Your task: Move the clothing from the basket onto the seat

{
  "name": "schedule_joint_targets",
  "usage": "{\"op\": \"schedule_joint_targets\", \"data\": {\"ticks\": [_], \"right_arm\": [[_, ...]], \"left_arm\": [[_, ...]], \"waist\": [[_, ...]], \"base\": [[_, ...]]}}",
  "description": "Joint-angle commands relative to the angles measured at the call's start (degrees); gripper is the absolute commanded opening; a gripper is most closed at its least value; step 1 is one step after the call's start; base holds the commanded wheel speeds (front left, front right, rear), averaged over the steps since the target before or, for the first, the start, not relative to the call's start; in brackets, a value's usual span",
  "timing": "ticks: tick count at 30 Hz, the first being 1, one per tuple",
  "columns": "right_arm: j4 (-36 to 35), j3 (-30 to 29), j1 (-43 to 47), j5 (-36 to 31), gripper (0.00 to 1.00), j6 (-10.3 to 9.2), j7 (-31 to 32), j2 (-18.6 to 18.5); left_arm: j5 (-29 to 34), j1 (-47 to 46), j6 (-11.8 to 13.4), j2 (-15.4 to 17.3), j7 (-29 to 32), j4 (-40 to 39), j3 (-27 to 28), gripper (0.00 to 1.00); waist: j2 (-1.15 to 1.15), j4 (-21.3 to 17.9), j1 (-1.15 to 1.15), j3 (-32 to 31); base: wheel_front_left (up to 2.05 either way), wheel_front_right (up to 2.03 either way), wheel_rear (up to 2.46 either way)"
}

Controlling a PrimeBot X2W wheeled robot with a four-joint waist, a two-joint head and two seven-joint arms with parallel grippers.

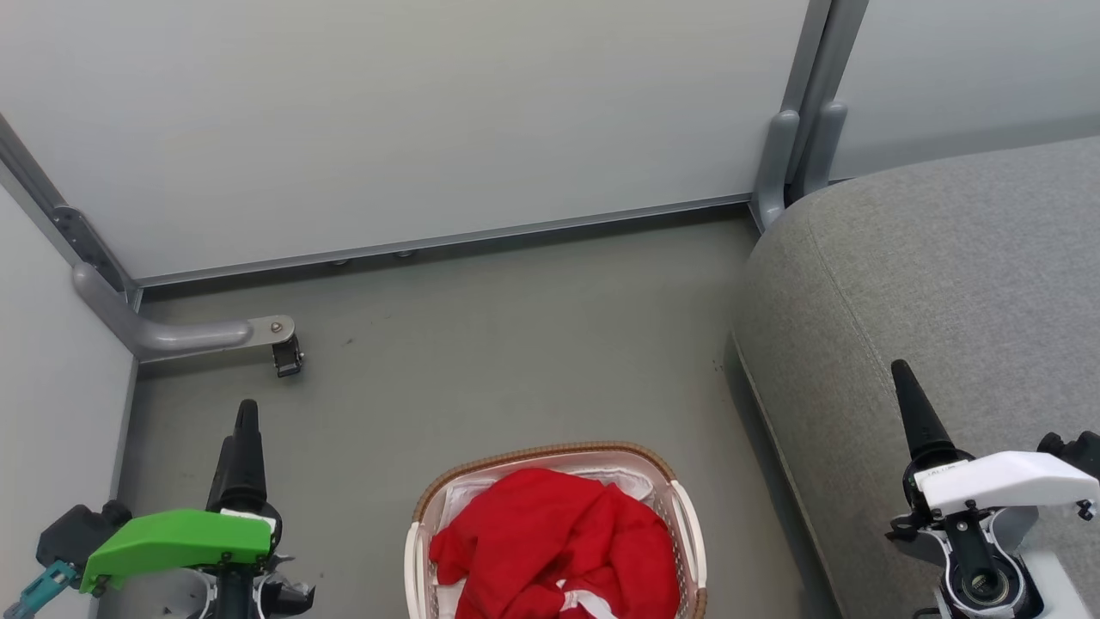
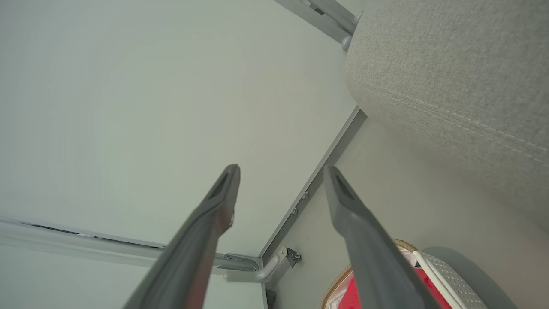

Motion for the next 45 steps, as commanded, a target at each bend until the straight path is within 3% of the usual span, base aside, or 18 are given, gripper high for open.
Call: {"op": "schedule_joint_targets", "data": {"ticks": [1, 20, 45], "right_arm": [[-0.9, 0.3, -1.8, -2.7, 1.0, 0.01, -0.6, -0.7], [0.6, 3.7, -2.0, -20.2, 1.0, 0.02, -4.4, -1.6], [2.3, 6.0, -1.7, -35.3, 1.0, 0.02, -8.4, -2.2]], "left_arm": [[3.2, -1.5, -0.1, 0.5, -0.8, -0.4, -0.2, 1.0], [24.1, -0.5, 0.8, 1.3, -4.5, 1.6, -3.9, 1.0], [39.6, 1.0, 2.5, 1.4, -8.6, 1.8, -5.6, 1.0]], "waist": [[0.0, 0.0, 0.0, 0.0], [0.0, 0.2, 0.0, 0.2], [0.0, 0.3, 0.0, 0.5]], "base": [[0.0, 0.0, 0.0], [0.0, 0.0, 0.0], [0.0, 0.0, 0.0]]}}
